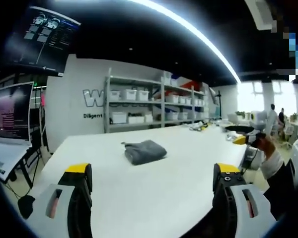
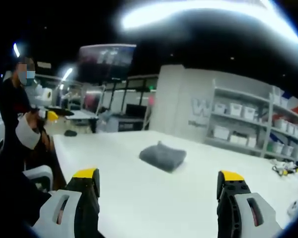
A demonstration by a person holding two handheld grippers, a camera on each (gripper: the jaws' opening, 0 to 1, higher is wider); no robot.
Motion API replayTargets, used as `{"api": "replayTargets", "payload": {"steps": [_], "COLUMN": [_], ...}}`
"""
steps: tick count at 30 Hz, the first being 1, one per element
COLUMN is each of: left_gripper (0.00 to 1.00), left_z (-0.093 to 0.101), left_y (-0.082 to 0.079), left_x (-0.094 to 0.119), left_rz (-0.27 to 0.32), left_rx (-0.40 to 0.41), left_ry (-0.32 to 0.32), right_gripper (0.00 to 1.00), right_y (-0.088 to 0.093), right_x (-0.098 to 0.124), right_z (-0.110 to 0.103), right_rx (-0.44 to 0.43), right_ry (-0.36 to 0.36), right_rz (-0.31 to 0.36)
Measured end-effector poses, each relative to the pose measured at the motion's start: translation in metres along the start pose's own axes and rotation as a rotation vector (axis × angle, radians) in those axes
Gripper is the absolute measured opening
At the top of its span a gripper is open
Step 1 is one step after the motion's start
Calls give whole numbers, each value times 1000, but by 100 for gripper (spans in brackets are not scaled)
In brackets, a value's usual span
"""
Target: Open the folded towel by lifting each exposed corner and separating the folded layers until the towel lies flat within the target outline without major curled edges
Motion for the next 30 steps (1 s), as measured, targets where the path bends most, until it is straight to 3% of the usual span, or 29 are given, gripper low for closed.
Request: {"api": "replayTargets", "payload": {"steps": [17, 30], "left_gripper": [100, 100], "left_z": [-4, -4], "left_y": [-3, 1], "left_x": [-1, -7], "left_rz": [-3, -19], "left_rx": [-3, -17], "left_ry": [-8, -12], "right_gripper": [100, 100], "right_y": [-5, 3], "right_x": [-2, -10], "right_z": [3, 7], "right_rx": [-2, -19], "right_ry": [7, 9], "right_rz": [-1, -17]}}
Point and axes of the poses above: the point that each gripper's makers call its tool centre point, and the gripper's own axes: x roughly backward along the fingers, z roughly to its right, y roughly out of its underside, the point moved 3 cm from there along x, roughly backward along the fingers, and after that the axes turned 1 degree about y, right-handed, at the moved point
